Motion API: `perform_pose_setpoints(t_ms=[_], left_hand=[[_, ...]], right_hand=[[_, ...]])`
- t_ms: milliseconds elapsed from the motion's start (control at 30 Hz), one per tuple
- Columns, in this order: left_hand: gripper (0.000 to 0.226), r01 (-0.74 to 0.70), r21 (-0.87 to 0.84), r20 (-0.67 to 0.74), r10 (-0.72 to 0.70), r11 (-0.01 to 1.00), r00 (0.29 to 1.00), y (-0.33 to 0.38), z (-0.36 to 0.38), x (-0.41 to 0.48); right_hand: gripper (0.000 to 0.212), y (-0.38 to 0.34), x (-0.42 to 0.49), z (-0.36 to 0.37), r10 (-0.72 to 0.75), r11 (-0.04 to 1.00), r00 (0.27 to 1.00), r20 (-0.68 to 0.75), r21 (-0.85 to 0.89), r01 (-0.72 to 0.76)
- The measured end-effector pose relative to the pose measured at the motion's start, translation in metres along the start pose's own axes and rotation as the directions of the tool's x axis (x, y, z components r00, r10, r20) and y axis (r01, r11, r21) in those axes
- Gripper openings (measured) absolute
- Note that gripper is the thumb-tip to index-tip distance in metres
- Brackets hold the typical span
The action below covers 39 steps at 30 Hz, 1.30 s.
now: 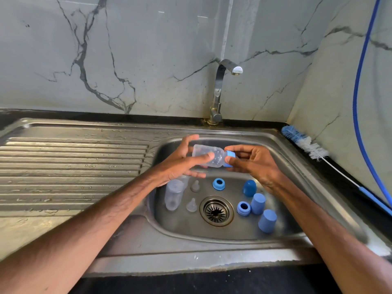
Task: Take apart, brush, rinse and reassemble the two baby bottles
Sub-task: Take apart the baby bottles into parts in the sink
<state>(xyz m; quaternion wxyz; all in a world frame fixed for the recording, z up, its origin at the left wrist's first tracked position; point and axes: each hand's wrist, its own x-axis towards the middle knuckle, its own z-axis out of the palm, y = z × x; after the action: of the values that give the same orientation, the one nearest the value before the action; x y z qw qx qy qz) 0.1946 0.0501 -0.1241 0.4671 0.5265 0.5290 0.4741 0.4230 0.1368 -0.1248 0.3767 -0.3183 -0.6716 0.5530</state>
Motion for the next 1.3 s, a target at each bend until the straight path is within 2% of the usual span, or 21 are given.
perform_pose_setpoints(t_ms=[67, 133, 267, 333, 433, 500, 567, 633, 700, 767, 900, 1033, 1167, 1300], left_hand=[[0.057, -0.081, 0.018, -0.008, 0.081, 0.997, 0.997, 0.001, -0.004, 0.002], [0.042, -0.089, 0.094, -0.046, 0.093, 0.992, 0.995, 0.004, -0.006, 0.0], [0.068, -0.024, 0.219, -0.131, 0.053, 0.976, 0.99, 0.005, -0.009, -0.002], [0.074, -0.037, 0.258, -0.227, 0.098, 0.965, 0.969, 0.004, -0.012, -0.001], [0.076, -0.101, 0.318, -0.388, 0.227, 0.943, 0.893, 0.004, -0.023, -0.002], [0.072, -0.159, 0.456, -0.347, 0.339, 0.876, 0.874, 0.004, -0.033, -0.004], [0.065, -0.201, 0.638, -0.222, 0.428, 0.743, 0.876, 0.008, -0.04, -0.006], [0.061, -0.214, 0.768, -0.108, 0.451, 0.604, 0.886, 0.014, -0.042, -0.007], [0.062, -0.22, 0.836, -0.002, 0.404, 0.502, 0.915, 0.019, -0.041, -0.007], [0.065, -0.221, 0.869, 0.076, 0.32, 0.444, 0.944, 0.021, -0.039, -0.009], [0.08, -0.154, 0.923, 0.133, 0.084, 0.351, 0.988, 0.02, -0.042, -0.01], [0.072, -0.16, 0.941, 0.205, -0.126, 0.297, 0.971, 0.021, -0.048, -0.014], [0.068, -0.215, 0.95, 0.261, -0.199, 0.228, 0.944, 0.018, -0.037, -0.016], [0.063, -0.209, 0.962, 0.251, -0.264, 0.177, 0.931, 0.01, -0.024, -0.02]], right_hand=[[0.037, 0.001, 0.001, -0.003, 0.005, 1.0, 1.0, -0.011, 0.016, -0.005], [0.04, 0.001, 0.001, -0.003, -0.003, 1.0, 1.0, 0.008, 0.011, 0.003], [0.044, 0.0, -0.001, -0.001, -0.04, 0.999, 0.997, 0.072, -0.024, 0.042], [0.042, -0.001, -0.002, -0.003, -0.076, 0.996, 0.994, 0.074, -0.048, 0.08], [0.042, -0.001, -0.001, -0.007, -0.113, 0.991, 0.991, 0.067, -0.058, 0.117], [0.042, 0.0, -0.001, -0.006, -0.119, 0.988, 0.99, 0.075, -0.095, 0.126], [0.041, 0.002, 0.0, -0.003, -0.112, 0.98, 0.989, 0.096, -0.155, 0.126], [0.039, 0.006, 0.002, 0.001, -0.095, 0.973, 0.989, 0.116, -0.2, 0.117], [0.038, 0.01, 0.004, 0.004, -0.082, 0.973, 0.985, 0.15, -0.2, 0.112], [0.037, 0.012, 0.006, 0.006, -0.067, 0.978, 0.98, 0.188, -0.18, 0.102], [0.037, 0.016, 0.009, 0.008, -0.061, 0.965, 0.969, 0.24, -0.233, 0.118], [0.037, 0.019, 0.01, 0.011, -0.041, 0.968, 0.956, 0.291, -0.224, 0.11], [0.036, 0.021, 0.012, 0.014, -0.006, 0.971, 0.944, 0.33, -0.224, 0.084], [0.035, 0.024, 0.015, 0.015, 0.035, 0.965, 0.93, 0.365, -0.254, 0.063]])
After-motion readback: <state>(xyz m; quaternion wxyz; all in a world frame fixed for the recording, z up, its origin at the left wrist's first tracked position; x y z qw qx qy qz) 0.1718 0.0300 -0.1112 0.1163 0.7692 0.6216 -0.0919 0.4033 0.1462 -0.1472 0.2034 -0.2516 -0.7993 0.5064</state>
